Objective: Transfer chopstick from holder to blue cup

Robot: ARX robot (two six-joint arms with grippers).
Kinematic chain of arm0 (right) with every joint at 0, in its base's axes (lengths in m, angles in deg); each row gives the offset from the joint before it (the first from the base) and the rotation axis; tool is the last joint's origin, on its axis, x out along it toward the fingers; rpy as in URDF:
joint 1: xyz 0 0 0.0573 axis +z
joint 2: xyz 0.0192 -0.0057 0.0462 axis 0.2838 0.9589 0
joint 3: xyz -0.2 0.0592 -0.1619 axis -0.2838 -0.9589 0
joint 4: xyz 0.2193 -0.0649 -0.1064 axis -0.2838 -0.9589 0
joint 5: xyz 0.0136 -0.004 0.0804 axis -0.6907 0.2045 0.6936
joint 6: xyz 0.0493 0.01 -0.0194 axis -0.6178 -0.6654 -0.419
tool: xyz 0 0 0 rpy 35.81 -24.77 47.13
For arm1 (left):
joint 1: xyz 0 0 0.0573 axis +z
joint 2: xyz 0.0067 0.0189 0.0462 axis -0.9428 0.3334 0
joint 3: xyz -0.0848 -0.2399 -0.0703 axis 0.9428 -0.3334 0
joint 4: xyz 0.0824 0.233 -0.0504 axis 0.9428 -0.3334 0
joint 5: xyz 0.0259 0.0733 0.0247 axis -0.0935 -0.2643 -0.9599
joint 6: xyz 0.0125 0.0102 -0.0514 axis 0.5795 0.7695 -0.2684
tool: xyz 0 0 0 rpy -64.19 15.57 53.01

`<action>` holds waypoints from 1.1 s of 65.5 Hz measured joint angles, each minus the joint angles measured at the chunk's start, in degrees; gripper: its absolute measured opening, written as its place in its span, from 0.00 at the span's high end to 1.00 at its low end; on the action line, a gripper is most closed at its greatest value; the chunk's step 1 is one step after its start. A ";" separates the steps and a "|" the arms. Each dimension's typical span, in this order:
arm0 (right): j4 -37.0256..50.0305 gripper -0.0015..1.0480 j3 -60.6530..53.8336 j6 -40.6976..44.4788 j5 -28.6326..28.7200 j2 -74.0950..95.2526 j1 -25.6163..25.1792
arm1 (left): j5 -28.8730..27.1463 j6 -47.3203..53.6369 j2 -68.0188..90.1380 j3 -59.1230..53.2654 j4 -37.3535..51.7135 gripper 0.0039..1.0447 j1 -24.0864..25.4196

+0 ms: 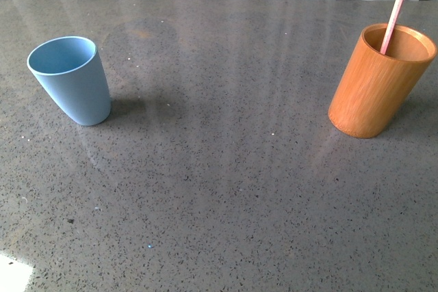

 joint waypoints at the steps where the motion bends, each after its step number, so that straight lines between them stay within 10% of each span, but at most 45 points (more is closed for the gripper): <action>1: 0.00 0.09 0.00 0.00 0.00 0.00 0.00 | 0.02 0.00 1.31 0.74 -0.07 0.08 0.00; 72: 0.00 0.09 0.00 0.00 0.00 0.00 0.00 | -4.31 4.13 27.23 25.55 -11.67 0.08 -3.06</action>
